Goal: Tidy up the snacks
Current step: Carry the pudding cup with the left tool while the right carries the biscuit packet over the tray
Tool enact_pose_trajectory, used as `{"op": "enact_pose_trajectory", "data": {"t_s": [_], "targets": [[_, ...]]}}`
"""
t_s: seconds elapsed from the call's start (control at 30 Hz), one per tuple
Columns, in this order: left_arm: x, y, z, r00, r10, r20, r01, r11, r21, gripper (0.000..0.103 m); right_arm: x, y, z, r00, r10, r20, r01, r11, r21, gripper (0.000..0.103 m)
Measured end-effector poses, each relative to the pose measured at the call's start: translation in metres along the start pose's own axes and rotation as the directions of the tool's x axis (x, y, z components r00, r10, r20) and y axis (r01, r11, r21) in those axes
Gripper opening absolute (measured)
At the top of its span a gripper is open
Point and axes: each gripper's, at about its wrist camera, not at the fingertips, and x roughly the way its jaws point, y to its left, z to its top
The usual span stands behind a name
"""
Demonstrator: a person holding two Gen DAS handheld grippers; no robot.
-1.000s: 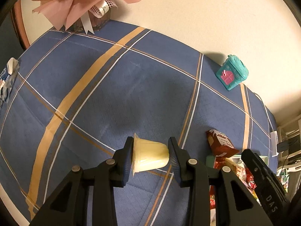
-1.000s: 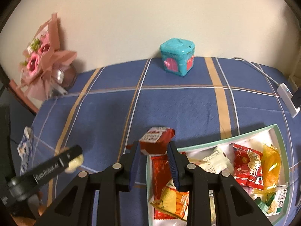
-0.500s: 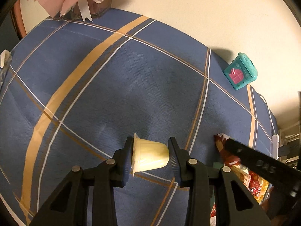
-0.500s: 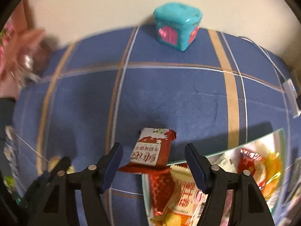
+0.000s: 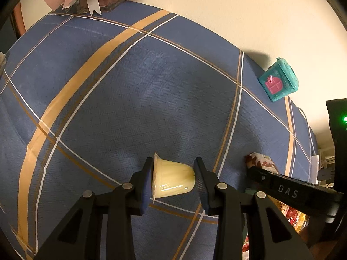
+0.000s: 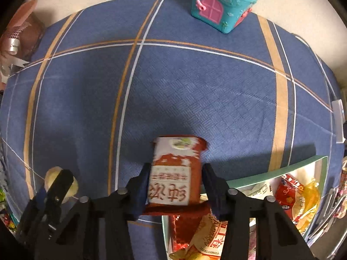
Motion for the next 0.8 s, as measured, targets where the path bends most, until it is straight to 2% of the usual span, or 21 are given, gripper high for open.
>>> {"op": "enact_pose_trajectory", "data": {"t_s": [0.1,0.43,0.63,0.8], "targets": [[-0.003,0.000,-0.001,1.000,-0.013,-0.005,0.013,1.000,-0.004,0.038,-0.006,-0.001,-0.004,1.000,0.025,0.019,-0.025,1.000,0.007,0.046],[-0.024,-0.001,-0.007,0.999,-0.041,0.003,0.041,0.999,-0.002,0.038,-0.034,-0.019,-0.030,0.992,0.095,0.082,-0.098,0.994,0.037,0.045],[-0.047,-0.005,-0.019,0.998,-0.055,0.013,0.054,0.998,0.027,0.038,-0.058,-0.044,-0.065,0.984,0.128,0.125,-0.134,0.990,0.047,0.045],[-0.064,-0.024,-0.039,0.998,-0.067,0.016,0.065,0.993,0.099,0.038,-0.082,-0.070,-0.112,0.977,0.123,0.176,-0.136,0.988,0.067,0.045]]}}
